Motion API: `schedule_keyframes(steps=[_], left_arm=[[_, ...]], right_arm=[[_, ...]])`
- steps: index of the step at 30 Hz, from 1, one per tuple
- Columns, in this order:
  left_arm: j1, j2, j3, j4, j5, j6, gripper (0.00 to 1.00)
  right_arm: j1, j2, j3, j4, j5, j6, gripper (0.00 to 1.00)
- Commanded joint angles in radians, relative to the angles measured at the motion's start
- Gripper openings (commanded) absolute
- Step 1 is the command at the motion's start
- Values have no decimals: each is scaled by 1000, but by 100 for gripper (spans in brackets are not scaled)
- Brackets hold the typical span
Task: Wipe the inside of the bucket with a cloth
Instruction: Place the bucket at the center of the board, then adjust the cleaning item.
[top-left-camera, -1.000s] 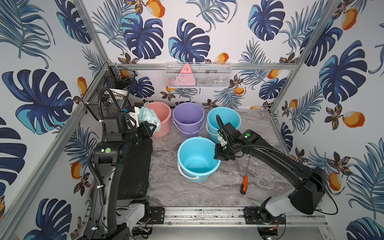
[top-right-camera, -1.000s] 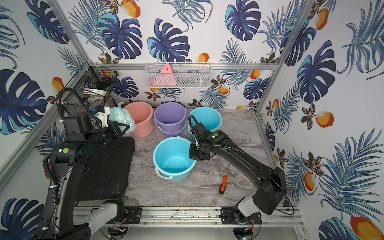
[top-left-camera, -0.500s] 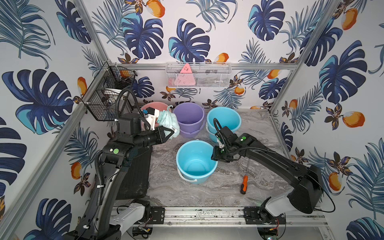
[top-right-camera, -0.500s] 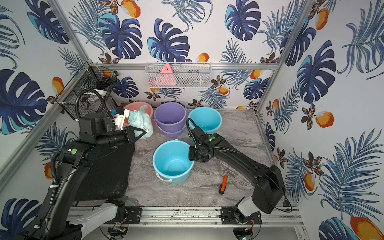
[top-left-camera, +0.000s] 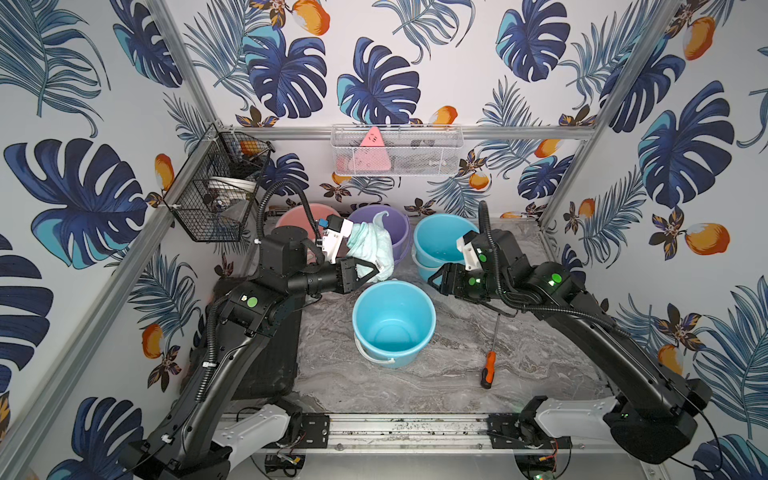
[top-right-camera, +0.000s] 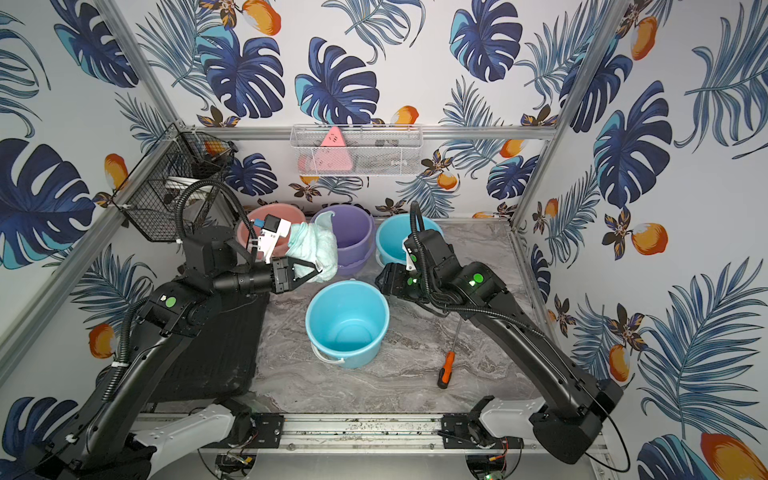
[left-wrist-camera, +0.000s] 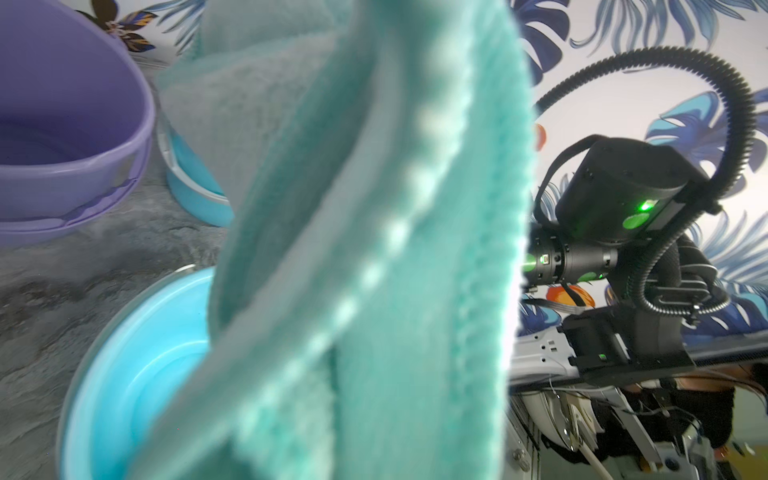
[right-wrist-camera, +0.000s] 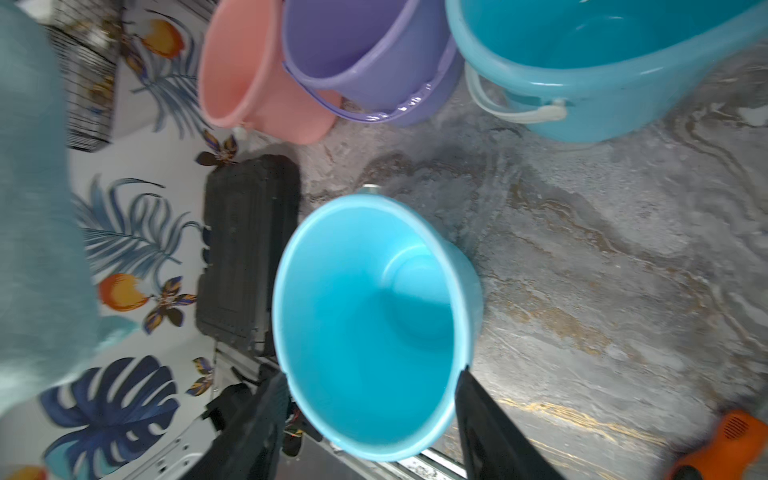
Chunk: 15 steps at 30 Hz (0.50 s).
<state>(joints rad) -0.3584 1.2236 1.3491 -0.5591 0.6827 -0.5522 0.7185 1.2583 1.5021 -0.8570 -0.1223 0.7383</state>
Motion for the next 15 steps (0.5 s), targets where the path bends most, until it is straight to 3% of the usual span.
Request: schedule_keyframes(steps=[1, 7, 15], left_arm=[[-30, 0, -6, 113, 43, -8, 0], [-113, 26, -10, 163, 63, -21, 0], [-209, 75, -4, 183, 50, -23, 0]], right_arm=[[-2, -51, -36, 228, -138, 118, 73], [-4, -76, -97, 538, -330, 257, 87], [-5, -42, -77, 623, -381, 271, 86]])
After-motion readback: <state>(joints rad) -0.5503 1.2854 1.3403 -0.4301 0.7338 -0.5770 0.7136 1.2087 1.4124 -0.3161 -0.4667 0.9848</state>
